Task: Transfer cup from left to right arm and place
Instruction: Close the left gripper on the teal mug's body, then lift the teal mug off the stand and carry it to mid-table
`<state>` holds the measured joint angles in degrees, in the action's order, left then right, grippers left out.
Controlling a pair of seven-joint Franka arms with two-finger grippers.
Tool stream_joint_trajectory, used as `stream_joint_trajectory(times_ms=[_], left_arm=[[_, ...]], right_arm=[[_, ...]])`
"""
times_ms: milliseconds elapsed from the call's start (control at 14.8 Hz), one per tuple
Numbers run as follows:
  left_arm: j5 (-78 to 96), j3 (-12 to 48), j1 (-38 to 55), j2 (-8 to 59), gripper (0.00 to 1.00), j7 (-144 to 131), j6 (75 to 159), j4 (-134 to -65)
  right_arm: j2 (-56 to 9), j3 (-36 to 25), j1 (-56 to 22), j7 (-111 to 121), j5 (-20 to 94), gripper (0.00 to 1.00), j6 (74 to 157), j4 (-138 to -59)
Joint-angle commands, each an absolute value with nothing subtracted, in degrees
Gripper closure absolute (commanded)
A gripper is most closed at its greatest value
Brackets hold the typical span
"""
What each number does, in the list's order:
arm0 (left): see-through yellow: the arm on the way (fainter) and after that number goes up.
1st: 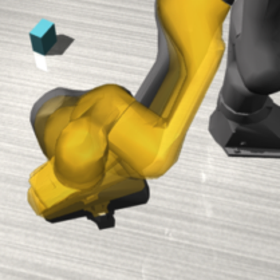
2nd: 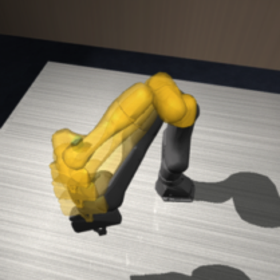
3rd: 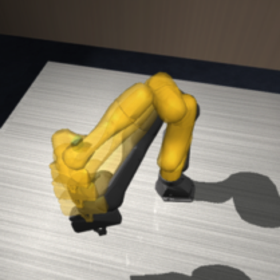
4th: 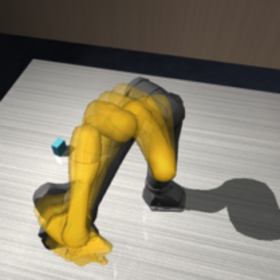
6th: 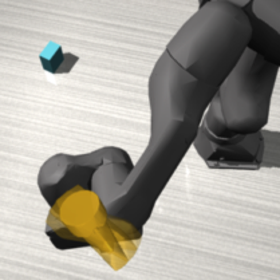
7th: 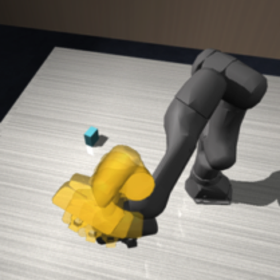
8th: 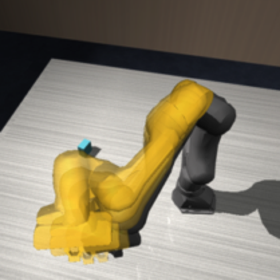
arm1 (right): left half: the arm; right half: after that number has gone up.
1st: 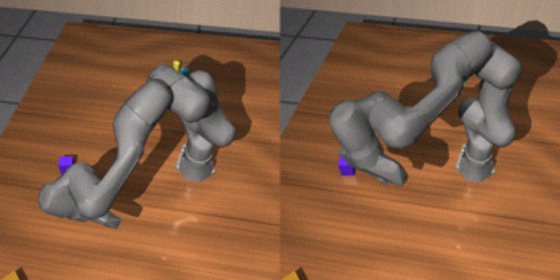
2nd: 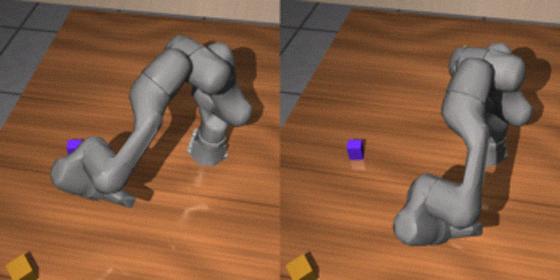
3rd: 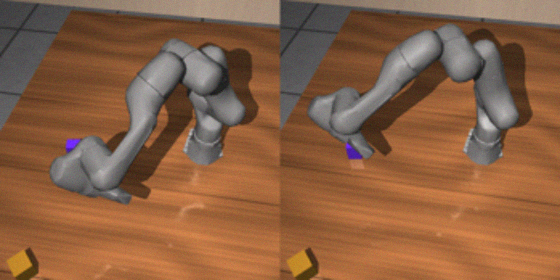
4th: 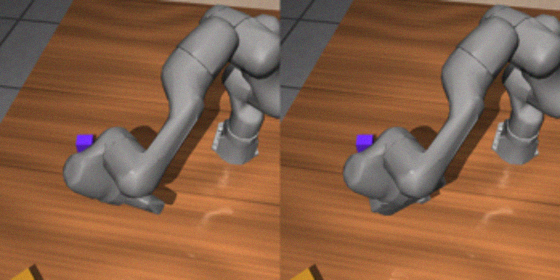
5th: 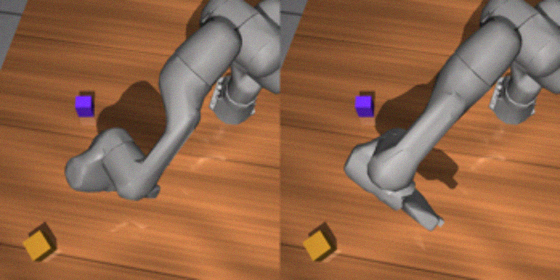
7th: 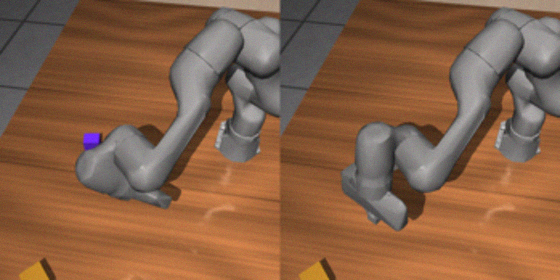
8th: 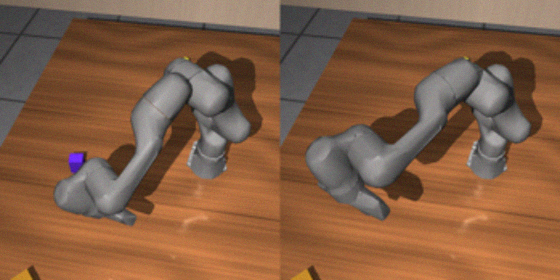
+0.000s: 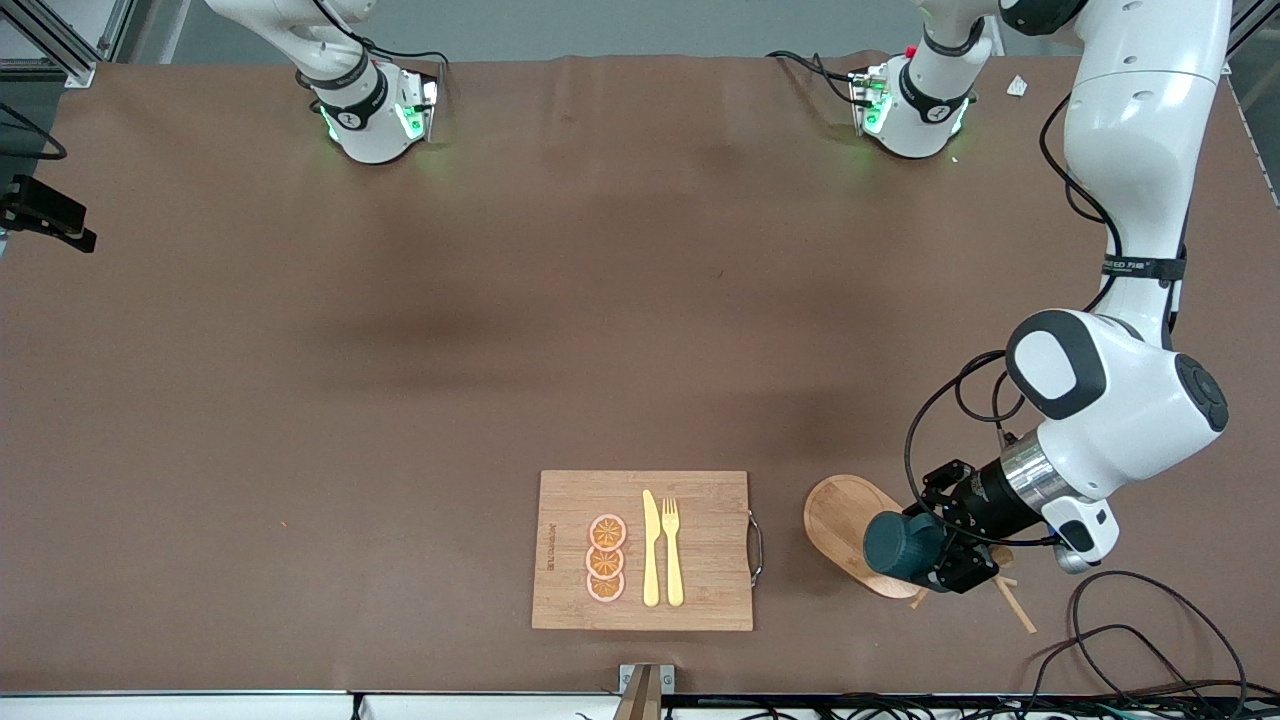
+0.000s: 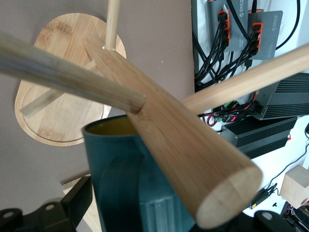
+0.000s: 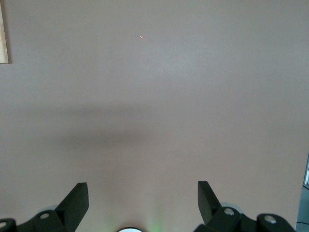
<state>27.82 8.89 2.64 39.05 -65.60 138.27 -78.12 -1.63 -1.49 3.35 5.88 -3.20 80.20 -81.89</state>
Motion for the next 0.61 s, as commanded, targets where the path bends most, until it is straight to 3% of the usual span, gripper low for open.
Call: stream_joint_trajectory(times_ms=[0,135,541], left_arm=[[27.5,8.9,2.9,39.5,0.33,-64.8,138.8,-77.3],[27.3,9.0,2.8,38.8,0.50,-65.3,138.7,-77.1],[19.1,9.7,7.9,32.5,0.59,-67.8,132.6,-78.2]], right_arm=[[-1.4,-1.6,5.1,5.1,0.9,0.00,80.0,-82.2],[-1.4,-1.6,5.4,5.1,3.3,0.00,80.3,-82.2],[-1.4,-1.2,4.7,5.1,3.7,0.00,81.0,-81.6]])
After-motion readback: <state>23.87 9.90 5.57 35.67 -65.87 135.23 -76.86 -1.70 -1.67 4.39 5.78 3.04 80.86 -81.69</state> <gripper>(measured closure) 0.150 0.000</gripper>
